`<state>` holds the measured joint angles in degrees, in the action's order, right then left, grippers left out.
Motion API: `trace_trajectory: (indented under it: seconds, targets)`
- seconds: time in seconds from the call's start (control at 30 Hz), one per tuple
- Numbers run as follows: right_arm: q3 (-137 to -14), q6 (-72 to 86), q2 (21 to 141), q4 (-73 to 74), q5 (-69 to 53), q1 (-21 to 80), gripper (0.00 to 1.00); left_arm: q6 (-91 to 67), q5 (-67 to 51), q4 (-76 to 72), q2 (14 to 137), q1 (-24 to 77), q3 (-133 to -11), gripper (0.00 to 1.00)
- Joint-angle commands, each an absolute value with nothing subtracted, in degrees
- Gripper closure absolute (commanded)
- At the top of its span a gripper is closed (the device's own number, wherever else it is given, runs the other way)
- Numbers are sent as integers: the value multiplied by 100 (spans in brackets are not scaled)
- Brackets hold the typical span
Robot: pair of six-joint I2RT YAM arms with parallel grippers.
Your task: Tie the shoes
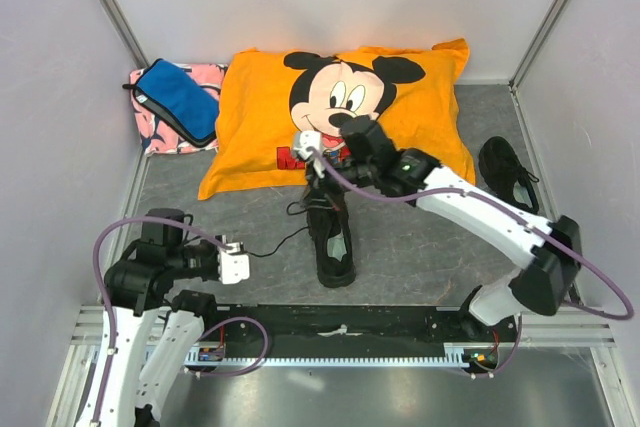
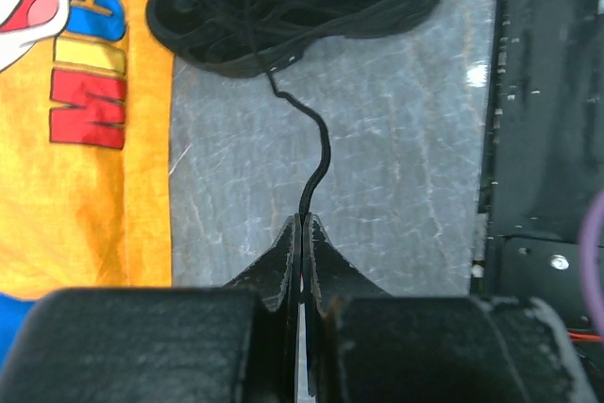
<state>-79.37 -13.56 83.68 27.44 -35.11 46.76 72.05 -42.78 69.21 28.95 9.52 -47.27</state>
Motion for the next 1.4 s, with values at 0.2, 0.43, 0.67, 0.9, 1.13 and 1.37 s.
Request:
trace_trajectory:
  seconds: [0.2, 0.43, 0.67, 0.9, 1.13, 1.37]
  targets:
    - [-8341, -212, 9912, 1232, -3340, 5809, 100, 8155, -5098, 8235, 2505, 976, -5036, 99]
    - [-8490, 148, 10722, 879, -3296, 6003, 81, 8481, -5221, 8806, 2364, 976, -5001, 98]
    - [-8622, 193, 10416, 1089, -3410, 5775, 29, 8587, -5405, 8789, 2425, 976, -4975, 98]
    - [-8763, 246, 9731, 1555, -3893, 4818, 12, 7029, -5721, 7185, 3198, 976, -5194, 98]
    - [-8008, -561, 8948, 2451, -3955, 3421, 13, 3984, -5248, 3949, 5200, 976, -5922, 98]
    - [-7015, -809, 8263, 3251, -4218, 2690, 24, 2550, -4264, 2708, 7416, 1134, -6442, 98]
